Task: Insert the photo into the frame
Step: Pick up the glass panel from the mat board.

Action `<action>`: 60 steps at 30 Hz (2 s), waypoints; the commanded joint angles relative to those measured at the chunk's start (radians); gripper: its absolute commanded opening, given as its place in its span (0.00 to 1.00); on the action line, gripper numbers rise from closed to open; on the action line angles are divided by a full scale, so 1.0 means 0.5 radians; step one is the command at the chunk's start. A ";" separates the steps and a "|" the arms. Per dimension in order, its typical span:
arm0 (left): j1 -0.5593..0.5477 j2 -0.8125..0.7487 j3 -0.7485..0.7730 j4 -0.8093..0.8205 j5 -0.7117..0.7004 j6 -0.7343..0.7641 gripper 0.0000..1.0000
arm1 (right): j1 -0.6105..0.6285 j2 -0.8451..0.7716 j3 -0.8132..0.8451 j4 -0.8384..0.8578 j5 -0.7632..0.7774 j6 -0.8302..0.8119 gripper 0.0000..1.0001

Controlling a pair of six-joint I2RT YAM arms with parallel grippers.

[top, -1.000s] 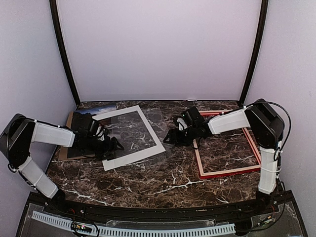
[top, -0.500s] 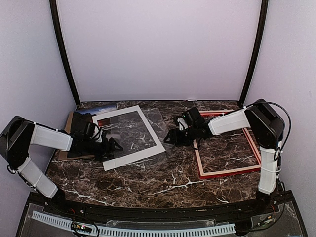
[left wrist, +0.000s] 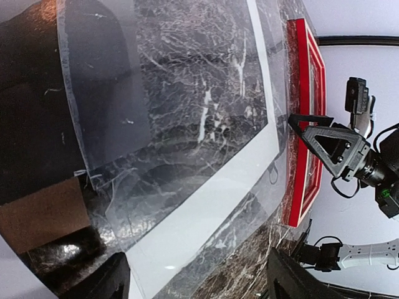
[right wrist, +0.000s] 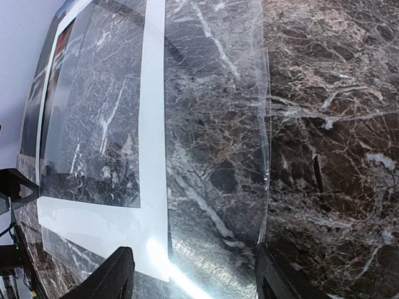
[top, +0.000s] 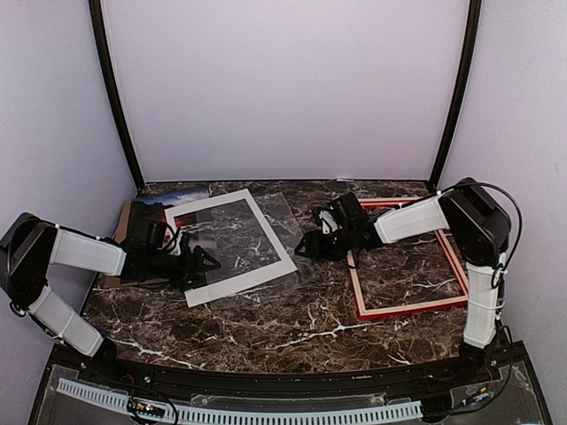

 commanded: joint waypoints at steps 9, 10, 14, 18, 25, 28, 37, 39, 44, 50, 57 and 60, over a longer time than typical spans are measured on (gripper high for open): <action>-0.031 -0.124 0.008 0.395 0.270 -0.032 0.78 | 0.069 0.189 -0.175 -0.366 -0.136 0.031 0.67; -0.031 -0.123 0.010 0.394 0.263 -0.032 0.78 | 0.069 0.189 -0.174 -0.364 -0.136 0.030 0.67; -0.031 -0.118 0.044 0.287 0.220 -0.003 0.78 | 0.070 0.190 -0.170 -0.376 -0.134 0.024 0.67; -0.031 -0.118 0.087 0.073 0.138 0.034 0.78 | 0.068 0.184 -0.160 -0.391 -0.128 0.010 0.67; -0.031 -0.110 0.046 0.012 0.065 0.042 0.78 | 0.073 0.192 -0.158 -0.388 -0.136 0.009 0.67; -0.031 -0.098 0.012 0.064 0.063 0.037 0.78 | 0.078 0.194 -0.156 -0.385 -0.140 0.013 0.67; -0.031 0.012 -0.033 0.220 0.134 0.009 0.78 | 0.095 0.185 -0.166 -0.344 -0.149 0.042 0.67; -0.031 0.029 -0.053 0.266 0.142 -0.015 0.78 | 0.100 0.188 -0.175 -0.340 -0.151 0.047 0.67; -0.031 0.061 -0.097 0.339 0.161 -0.054 0.77 | 0.109 0.186 -0.188 -0.329 -0.152 0.053 0.67; -0.024 0.069 -0.120 0.383 0.182 -0.101 0.77 | 0.115 0.185 -0.193 -0.324 -0.153 0.061 0.67; 0.052 0.081 -0.210 0.541 0.263 -0.297 0.76 | 0.119 0.180 -0.195 -0.322 -0.148 0.061 0.67; 0.079 0.087 -0.227 0.563 0.277 -0.379 0.75 | 0.123 0.181 -0.194 -0.321 -0.146 0.061 0.67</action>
